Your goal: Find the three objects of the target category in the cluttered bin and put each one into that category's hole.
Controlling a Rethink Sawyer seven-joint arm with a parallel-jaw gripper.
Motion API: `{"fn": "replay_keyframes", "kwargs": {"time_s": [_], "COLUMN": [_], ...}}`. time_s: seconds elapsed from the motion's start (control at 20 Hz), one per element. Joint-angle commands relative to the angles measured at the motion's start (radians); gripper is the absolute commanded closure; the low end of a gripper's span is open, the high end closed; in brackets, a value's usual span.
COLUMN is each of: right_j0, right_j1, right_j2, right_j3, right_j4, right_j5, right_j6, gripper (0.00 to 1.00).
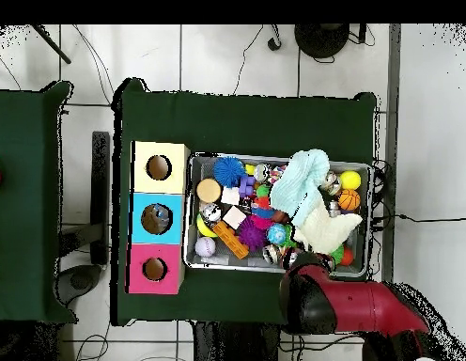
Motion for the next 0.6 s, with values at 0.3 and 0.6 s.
{"fn": "replay_keyframes", "kwargs": {"time_s": [0.3, 0.6], "right_j0": [-0.045, -0.047], "right_j1": [-0.107, -0.12], "right_j2": [0.146, 0.144], "right_j3": [0.134, 0.16], "right_j4": [0.074, 0.069], "right_j5": [0.138, 0.135], "right_j6": [-0.067, -0.057], "gripper": [1.0, 1.0]}}
